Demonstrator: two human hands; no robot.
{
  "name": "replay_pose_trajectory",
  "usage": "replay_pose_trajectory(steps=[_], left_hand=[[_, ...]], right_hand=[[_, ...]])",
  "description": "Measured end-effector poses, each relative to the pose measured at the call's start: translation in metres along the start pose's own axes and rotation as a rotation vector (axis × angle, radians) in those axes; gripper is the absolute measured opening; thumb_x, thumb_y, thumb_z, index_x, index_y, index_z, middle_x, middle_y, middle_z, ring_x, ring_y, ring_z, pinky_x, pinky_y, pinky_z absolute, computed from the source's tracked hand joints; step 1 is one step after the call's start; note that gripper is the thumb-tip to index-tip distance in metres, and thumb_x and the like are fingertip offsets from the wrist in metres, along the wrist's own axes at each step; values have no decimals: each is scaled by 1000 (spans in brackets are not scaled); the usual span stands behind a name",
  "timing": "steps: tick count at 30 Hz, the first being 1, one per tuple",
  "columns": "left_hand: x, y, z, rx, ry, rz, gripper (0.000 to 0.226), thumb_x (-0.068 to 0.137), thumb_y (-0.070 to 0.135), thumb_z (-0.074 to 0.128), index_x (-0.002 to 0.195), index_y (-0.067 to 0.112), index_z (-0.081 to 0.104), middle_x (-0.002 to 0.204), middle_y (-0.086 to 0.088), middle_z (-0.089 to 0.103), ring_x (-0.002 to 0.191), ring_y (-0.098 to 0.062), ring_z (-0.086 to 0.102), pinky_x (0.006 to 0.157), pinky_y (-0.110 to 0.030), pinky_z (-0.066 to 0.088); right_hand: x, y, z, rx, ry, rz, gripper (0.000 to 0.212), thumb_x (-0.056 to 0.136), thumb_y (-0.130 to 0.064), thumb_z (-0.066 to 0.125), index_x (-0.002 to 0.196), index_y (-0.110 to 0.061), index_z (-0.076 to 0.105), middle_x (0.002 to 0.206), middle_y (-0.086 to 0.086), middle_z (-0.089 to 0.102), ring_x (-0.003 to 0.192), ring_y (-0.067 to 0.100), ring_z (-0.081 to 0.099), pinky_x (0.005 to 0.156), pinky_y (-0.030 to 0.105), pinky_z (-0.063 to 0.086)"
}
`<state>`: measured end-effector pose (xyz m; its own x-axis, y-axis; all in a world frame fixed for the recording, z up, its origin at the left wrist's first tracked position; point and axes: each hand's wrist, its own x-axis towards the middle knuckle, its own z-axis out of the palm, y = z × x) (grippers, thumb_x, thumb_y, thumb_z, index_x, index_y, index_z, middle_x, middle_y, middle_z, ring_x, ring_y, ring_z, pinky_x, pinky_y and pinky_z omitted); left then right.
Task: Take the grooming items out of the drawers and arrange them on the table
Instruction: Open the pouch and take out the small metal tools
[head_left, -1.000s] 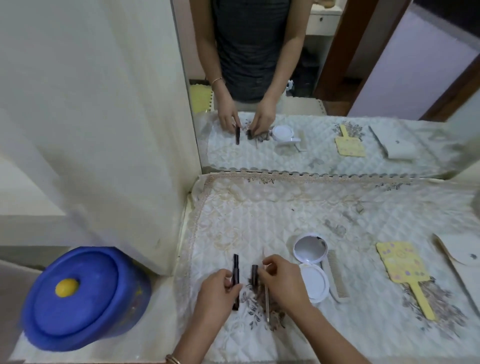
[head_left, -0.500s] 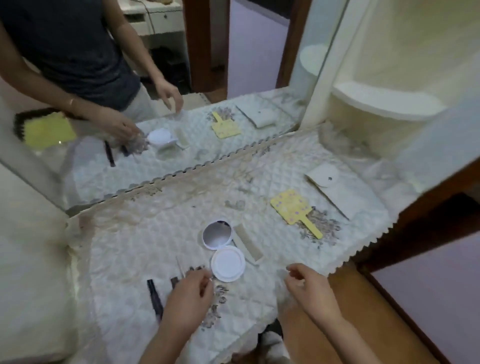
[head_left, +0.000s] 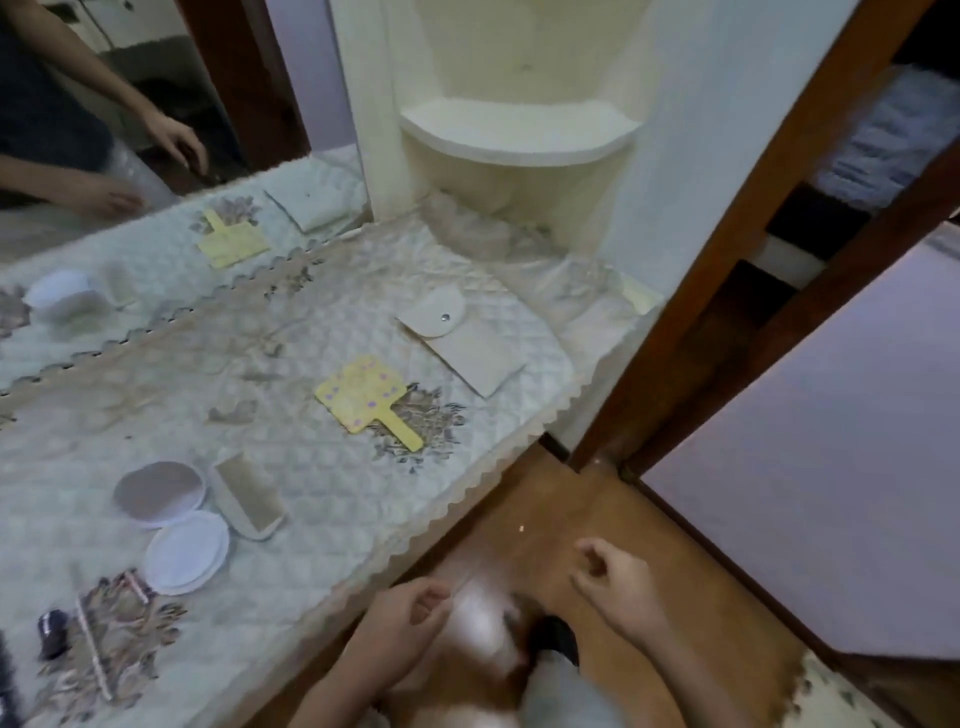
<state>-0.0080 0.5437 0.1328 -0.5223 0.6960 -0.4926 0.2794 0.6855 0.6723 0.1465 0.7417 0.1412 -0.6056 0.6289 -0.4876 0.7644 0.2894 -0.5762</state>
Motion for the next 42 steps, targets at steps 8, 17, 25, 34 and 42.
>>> replay_pose_trajectory(steps=[8,17,25,34,42], left_hand=[[18,39,51,130,-36,-299,5,90,27,52,90,31,55,92,8,60,85,-8,54,63,-13,37],[49,50,47,94,-94,-400,19,89,22,49,72,28,49,80,6,55,75,-12,49,61,-20,36],[98,95,19,-17,-20,-207,19,92,31,50,101,21,63,99,2,65,91,-11,59,74,-19,44],[148,139,-62,-324,501,-212,24,89,19,56,113,18,57,96,5,61,86,-16,60,73,-20,51],[208,158,-77,-362,663,-445,74,76,32,69,137,8,34,136,-9,43,127,-29,44,105,-44,39]], right_hand=[[18,92,-107,-94,-156,118,38,89,-25,54,124,-11,53,123,5,61,106,17,57,86,23,42],[46,120,-99,5,-248,320,34,89,-15,53,118,2,55,113,14,58,97,21,52,80,26,38],[115,64,-138,-167,-237,126,31,86,-29,56,115,-17,60,101,-1,64,91,15,58,88,29,48],[221,-105,-161,-51,-148,-390,32,86,-18,60,118,-14,57,108,3,63,96,10,54,80,18,42],[281,-168,-130,-218,-416,-686,47,85,-18,60,130,-18,47,133,3,50,119,16,48,99,26,37]])
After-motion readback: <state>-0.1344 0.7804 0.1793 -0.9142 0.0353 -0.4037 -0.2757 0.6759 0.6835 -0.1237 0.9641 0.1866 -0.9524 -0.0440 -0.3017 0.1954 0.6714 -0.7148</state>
